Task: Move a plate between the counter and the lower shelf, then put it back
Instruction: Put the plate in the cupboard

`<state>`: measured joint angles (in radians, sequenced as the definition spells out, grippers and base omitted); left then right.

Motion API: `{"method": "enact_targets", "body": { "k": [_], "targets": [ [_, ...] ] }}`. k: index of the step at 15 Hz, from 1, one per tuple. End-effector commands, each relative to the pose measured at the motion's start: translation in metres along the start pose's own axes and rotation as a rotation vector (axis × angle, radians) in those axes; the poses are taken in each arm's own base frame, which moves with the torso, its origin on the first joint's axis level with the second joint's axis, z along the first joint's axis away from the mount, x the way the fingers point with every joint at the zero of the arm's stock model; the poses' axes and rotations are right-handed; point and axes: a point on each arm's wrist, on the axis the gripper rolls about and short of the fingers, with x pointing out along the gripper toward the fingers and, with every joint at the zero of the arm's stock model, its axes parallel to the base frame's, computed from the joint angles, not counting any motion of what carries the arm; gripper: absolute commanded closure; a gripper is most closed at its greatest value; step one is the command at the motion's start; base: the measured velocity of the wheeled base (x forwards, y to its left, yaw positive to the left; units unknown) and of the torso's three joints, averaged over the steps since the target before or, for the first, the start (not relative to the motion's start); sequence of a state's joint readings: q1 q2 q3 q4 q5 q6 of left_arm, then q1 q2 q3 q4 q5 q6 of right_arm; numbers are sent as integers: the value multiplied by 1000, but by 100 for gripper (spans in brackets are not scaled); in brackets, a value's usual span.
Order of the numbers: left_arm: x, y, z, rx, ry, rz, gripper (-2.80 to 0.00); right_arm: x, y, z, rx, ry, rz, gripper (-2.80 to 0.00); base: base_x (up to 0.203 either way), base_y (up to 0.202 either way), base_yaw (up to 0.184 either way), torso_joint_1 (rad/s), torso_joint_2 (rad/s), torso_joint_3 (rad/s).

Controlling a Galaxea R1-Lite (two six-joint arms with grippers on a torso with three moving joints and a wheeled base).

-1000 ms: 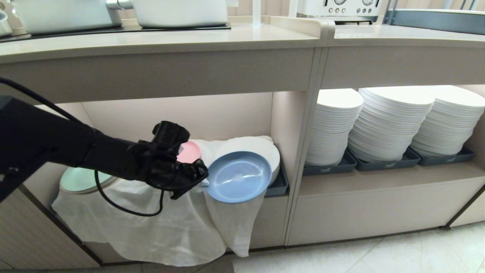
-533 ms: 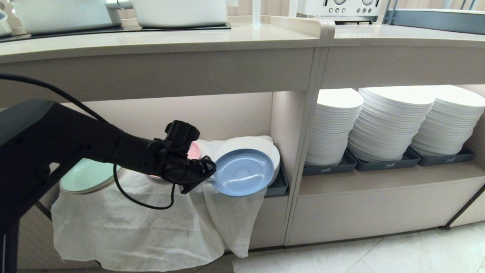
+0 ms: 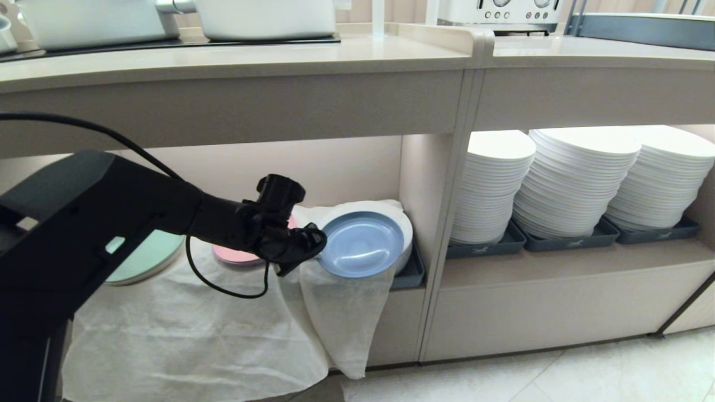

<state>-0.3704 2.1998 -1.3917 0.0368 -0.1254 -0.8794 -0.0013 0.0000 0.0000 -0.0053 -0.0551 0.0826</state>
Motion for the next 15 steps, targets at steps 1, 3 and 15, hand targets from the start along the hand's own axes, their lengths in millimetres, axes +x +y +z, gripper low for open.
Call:
{"method": "enact_targets", "body": {
  "k": [1,3,15],
  "targets": [
    [7,-6,-1,4,-3,-8,0,0,0,0,0,-1,1,0,0,0,0,0,0,0],
    [15,-12,0,6,-27,-6,0,0,0,0,0,-1,0,0,0,0,0,0,0,0],
    [48,-25,16,-13,-102,5,0,0,0,0,0,-1,1,0,0,0,0,0,0,0]
  ]
}}
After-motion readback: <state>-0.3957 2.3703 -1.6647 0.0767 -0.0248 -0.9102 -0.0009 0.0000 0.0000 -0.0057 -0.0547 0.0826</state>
